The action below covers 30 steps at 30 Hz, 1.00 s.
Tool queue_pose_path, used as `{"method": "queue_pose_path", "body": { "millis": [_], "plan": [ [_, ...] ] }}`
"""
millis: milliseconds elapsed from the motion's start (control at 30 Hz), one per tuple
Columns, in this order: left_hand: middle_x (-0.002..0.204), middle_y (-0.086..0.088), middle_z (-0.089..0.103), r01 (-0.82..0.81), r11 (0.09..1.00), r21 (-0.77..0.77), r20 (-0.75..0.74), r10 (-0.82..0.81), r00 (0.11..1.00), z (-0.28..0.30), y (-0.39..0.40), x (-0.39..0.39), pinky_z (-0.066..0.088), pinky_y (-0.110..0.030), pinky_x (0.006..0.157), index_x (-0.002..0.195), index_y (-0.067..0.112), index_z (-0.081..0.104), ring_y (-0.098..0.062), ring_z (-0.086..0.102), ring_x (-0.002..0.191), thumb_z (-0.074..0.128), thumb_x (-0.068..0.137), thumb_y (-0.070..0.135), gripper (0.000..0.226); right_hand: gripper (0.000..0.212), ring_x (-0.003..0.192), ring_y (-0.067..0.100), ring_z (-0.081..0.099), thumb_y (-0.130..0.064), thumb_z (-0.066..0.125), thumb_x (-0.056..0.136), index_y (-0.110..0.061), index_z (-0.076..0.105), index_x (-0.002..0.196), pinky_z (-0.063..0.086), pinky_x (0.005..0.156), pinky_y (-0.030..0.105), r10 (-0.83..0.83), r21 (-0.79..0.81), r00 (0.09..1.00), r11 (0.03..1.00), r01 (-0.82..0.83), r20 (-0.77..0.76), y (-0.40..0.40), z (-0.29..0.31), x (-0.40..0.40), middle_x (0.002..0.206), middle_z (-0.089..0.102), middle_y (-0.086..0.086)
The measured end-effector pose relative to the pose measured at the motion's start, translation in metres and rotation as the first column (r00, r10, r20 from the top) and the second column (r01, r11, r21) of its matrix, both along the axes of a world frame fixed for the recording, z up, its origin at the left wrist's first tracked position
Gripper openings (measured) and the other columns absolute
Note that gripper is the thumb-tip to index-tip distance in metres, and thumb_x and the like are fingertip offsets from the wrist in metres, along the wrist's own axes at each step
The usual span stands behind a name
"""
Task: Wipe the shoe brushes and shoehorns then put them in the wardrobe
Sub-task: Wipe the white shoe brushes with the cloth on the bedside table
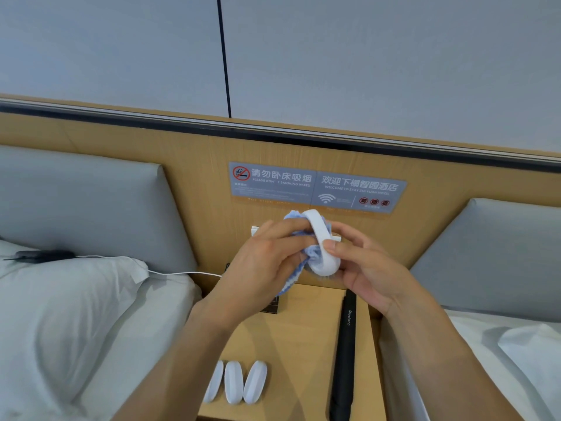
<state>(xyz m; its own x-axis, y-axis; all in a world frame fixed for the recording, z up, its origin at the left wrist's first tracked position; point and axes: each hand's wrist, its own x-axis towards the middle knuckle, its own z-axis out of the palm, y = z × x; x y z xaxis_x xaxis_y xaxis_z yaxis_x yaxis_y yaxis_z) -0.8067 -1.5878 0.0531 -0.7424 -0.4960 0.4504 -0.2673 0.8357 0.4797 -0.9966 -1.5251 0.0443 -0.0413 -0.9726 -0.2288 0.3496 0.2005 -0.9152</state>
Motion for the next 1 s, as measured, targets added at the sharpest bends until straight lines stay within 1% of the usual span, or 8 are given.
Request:
{"method": "queue_pose_path", "body": {
  "millis": [100, 267, 400, 533, 667, 833, 933, 1000],
  "plan": [
    [0.143, 0.014, 0.046, -0.096, 0.995, -0.003, 0.045, 0.096, 0.994, -0.002, -0.002, -0.006, 0.047, -0.043, 0.08, 0.123, 0.023, 0.063, -0.023, 0.051, 0.099, 0.047, 0.101, 0.02, 0.027, 0.049, 0.09, 0.025, 0.07, -0.021, 0.081, 0.072, -0.017, 0.07, 0.12, 0.059, 0.074, 0.038, -0.043, -0.006, 0.998, 0.999, 0.044, 0.046, -0.003, 0.002, 0.003, 0.108, 0.072, 0.013],
    [0.14, 0.005, 0.049, -0.009, 0.99, 0.138, -0.021, 0.012, 1.0, -0.006, 0.002, -0.009, 0.046, -0.036, 0.093, 0.114, 0.009, 0.066, -0.014, 0.053, 0.118, 0.049, 0.1, 0.009, 0.022, 0.05, 0.084, 0.023, 0.067, -0.024, 0.076, 0.073, -0.009, 0.069, 0.12, 0.057, 0.082, 0.041, -0.134, 0.037, 0.987, 0.991, 0.131, 0.09, -0.006, -0.001, 0.012, 0.1, 0.072, 0.011],
    [0.133, 0.009, 0.052, 0.005, 0.964, 0.266, 0.0, -0.005, 1.0, -0.005, 0.001, -0.004, 0.047, -0.033, 0.092, 0.111, 0.011, 0.069, -0.006, 0.054, 0.115, 0.05, 0.098, 0.007, 0.023, 0.052, 0.082, 0.023, 0.069, -0.024, 0.074, 0.075, -0.004, 0.066, 0.122, 0.06, 0.077, 0.039, -0.167, 0.072, 0.975, 0.985, 0.158, 0.145, -0.005, -0.004, 0.018, 0.098, 0.072, 0.013],
    [0.116, 0.009, 0.065, -0.015, 0.84, 0.542, -0.174, 0.129, 0.976, -0.006, 0.009, -0.007, 0.051, -0.038, 0.092, 0.114, 0.018, 0.069, -0.009, 0.063, 0.103, 0.056, 0.096, 0.007, 0.025, 0.052, 0.078, 0.023, 0.071, -0.024, 0.075, 0.072, -0.005, 0.064, 0.119, 0.06, 0.068, 0.036, -0.243, 0.075, 0.96, 0.969, 0.235, 0.14, -0.007, -0.005, 0.026, 0.097, 0.074, 0.014],
    [0.107, 0.004, 0.071, 0.002, 0.698, 0.716, -0.289, 0.295, 0.911, -0.009, 0.017, -0.014, 0.056, -0.05, 0.083, 0.116, 0.027, 0.062, -0.021, 0.07, 0.091, 0.069, 0.089, 0.017, 0.03, 0.064, 0.084, 0.027, 0.073, -0.027, 0.08, 0.068, -0.012, 0.058, 0.126, 0.061, 0.074, 0.039, -0.335, 0.058, 0.929, 0.942, 0.33, 0.16, -0.011, -0.003, 0.034, 0.101, 0.076, 0.015],
    [0.12, 0.013, 0.067, -0.057, 0.76, 0.648, -0.289, 0.314, 0.904, -0.011, 0.017, -0.013, 0.053, -0.043, 0.093, 0.12, 0.024, 0.062, -0.014, 0.066, 0.104, 0.08, 0.075, 0.007, 0.051, 0.05, 0.084, 0.026, 0.071, -0.031, 0.073, 0.085, -0.013, 0.055, 0.128, 0.059, 0.067, 0.035, -0.308, 0.036, 0.941, 0.951, 0.306, 0.141, -0.011, 0.005, 0.034, 0.104, 0.075, 0.011],
    [0.124, 0.015, 0.065, -0.069, 0.773, 0.631, -0.332, 0.349, 0.876, -0.011, 0.012, -0.01, 0.052, -0.04, 0.095, 0.116, 0.021, 0.065, -0.009, 0.063, 0.11, 0.082, 0.072, 0.003, 0.049, 0.037, 0.089, 0.029, 0.066, -0.018, 0.061, 0.09, -0.007, 0.058, 0.125, 0.054, 0.076, 0.039, -0.282, 0.046, 0.925, 0.959, 0.28, 0.256, -0.01, 0.009, 0.031, 0.11, 0.068, 0.02],
    [0.125, 0.011, 0.064, -0.072, 0.794, 0.604, -0.349, 0.344, 0.872, -0.012, 0.008, -0.007, 0.052, -0.037, 0.095, 0.113, 0.018, 0.068, -0.009, 0.061, 0.113, 0.082, 0.071, 0.003, 0.048, 0.03, 0.086, 0.031, 0.066, -0.005, 0.058, 0.089, -0.01, 0.06, 0.118, 0.053, 0.077, 0.042, -0.263, 0.038, 0.947, 0.965, 0.26, 0.187, -0.009, 0.011, 0.029, 0.105, 0.071, 0.021]
  ]
}}
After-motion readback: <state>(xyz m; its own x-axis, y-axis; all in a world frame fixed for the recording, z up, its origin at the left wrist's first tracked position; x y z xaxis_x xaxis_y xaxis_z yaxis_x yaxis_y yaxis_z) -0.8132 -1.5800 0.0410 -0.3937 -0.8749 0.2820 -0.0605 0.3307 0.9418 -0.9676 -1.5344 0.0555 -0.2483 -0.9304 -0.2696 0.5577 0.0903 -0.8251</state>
